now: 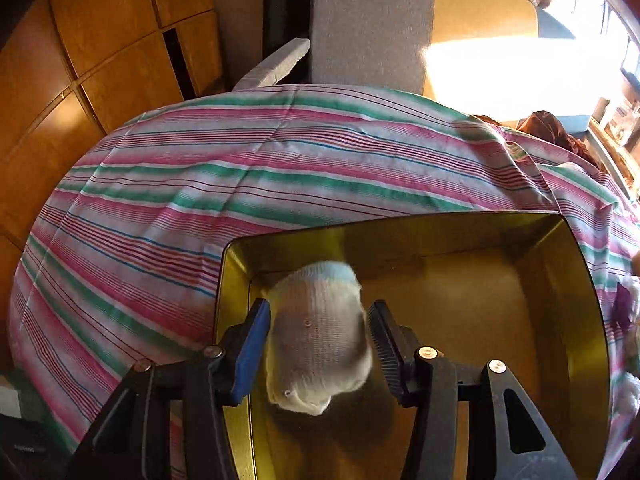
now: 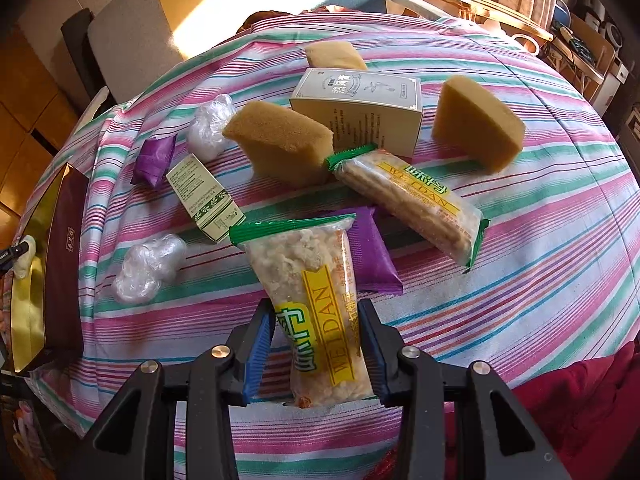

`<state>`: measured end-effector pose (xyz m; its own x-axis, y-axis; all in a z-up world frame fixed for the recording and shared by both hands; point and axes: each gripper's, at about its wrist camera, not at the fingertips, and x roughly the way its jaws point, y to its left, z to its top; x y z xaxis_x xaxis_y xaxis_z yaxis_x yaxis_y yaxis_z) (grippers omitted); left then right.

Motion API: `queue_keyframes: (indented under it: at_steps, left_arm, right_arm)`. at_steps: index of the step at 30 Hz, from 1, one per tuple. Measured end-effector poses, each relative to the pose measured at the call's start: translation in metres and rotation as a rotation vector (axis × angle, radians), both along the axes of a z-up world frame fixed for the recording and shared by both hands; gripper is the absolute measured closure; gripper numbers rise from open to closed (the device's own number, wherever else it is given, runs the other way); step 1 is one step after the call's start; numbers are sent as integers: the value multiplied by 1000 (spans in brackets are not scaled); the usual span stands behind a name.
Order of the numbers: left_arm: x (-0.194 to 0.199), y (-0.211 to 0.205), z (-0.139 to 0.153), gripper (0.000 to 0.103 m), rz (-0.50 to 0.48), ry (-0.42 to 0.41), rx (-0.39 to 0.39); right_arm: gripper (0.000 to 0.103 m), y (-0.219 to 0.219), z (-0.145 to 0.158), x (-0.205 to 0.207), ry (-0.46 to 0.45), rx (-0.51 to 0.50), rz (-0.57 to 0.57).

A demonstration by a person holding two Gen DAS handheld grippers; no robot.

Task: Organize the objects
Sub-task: 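Grasp the beige sock with the left gripper and drop it in the gold tray, then carry the WEIDAN cracker pack with the right gripper into the gold tray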

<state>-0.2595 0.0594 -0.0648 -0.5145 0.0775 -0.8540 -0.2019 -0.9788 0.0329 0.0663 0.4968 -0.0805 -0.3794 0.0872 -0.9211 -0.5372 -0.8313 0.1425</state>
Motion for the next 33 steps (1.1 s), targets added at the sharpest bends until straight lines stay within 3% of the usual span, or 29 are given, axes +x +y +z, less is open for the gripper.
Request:
queue_keyframes:
  at_steps: [2, 7, 13, 18, 22, 27, 33]
  left_arm:
    - [-1, -1, 3, 37, 9, 24, -6]
    - [21, -8, 24, 37, 15, 89, 19]
    - [86, -37, 53, 36, 41, 160, 112]
    - [137, -62, 56, 34, 60, 178, 162]
    - [163, -78, 50, 34, 94, 159, 199]
    - [189, -95, 47, 34, 132, 166, 230]
    - [206, -112, 47, 34, 155, 183, 248]
  right_arm:
    - [62, 0, 0, -1, -1, 3, 1]
    - [62, -2, 1, -2, 3, 12, 1]
    - [63, -1, 20, 5, 85, 41, -21]
    - [63, -12, 48, 2, 142, 61, 2]
    - [63, -46, 70, -22, 181, 48, 113]
    - [63, -127, 91, -73, 219, 1, 346]
    - [63, -240, 90, -140, 163, -106, 623]
